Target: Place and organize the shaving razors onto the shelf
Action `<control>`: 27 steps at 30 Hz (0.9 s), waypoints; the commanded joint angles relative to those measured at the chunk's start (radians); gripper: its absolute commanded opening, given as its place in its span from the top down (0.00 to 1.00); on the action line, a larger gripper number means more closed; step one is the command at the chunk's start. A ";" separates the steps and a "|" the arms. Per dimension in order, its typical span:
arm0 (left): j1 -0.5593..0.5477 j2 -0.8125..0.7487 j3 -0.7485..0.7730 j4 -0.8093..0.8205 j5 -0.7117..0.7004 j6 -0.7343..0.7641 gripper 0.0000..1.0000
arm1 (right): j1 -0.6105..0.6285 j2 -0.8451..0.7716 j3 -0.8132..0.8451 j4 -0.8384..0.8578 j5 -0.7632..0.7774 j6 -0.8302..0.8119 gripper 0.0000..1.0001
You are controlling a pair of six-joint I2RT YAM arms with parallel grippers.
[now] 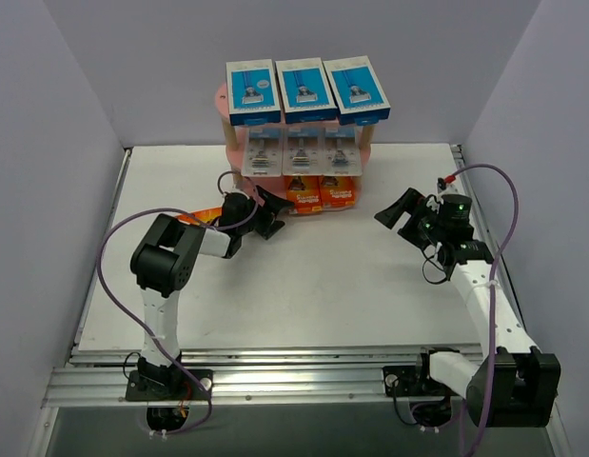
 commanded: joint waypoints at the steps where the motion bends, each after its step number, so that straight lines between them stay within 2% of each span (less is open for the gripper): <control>1: -0.002 -0.077 -0.061 0.088 -0.011 0.020 0.06 | -0.005 -0.041 -0.015 -0.005 0.023 -0.022 0.16; 10: 0.018 -0.245 -0.302 0.131 -0.002 0.045 0.06 | -0.003 -0.092 -0.042 -0.023 0.068 -0.042 0.16; 15: 0.018 -0.431 -0.402 0.056 0.020 0.106 0.06 | 0.000 -0.106 -0.057 -0.022 0.085 -0.045 0.16; 18: 0.019 -0.607 -0.445 -0.090 0.011 0.166 0.06 | 0.006 -0.099 -0.063 -0.013 0.073 -0.047 0.16; 20: 0.023 -0.777 -0.419 -0.324 -0.034 0.275 0.06 | 0.009 -0.089 -0.063 -0.014 0.073 -0.053 0.16; 21: 0.021 -0.834 -0.401 -0.522 -0.061 0.369 0.06 | 0.014 -0.087 -0.062 -0.017 0.071 -0.056 0.16; 22: 0.023 -0.945 -0.376 -0.615 -0.148 0.405 0.06 | 0.014 -0.090 -0.060 -0.023 0.073 -0.059 0.17; 24: 0.027 -1.037 -0.321 -0.848 -0.227 0.492 0.06 | 0.014 -0.107 -0.063 -0.030 0.077 -0.059 0.17; 27: 0.108 -1.146 -0.290 -0.984 -0.253 0.562 0.06 | 0.041 -0.138 -0.100 -0.014 0.070 -0.048 0.17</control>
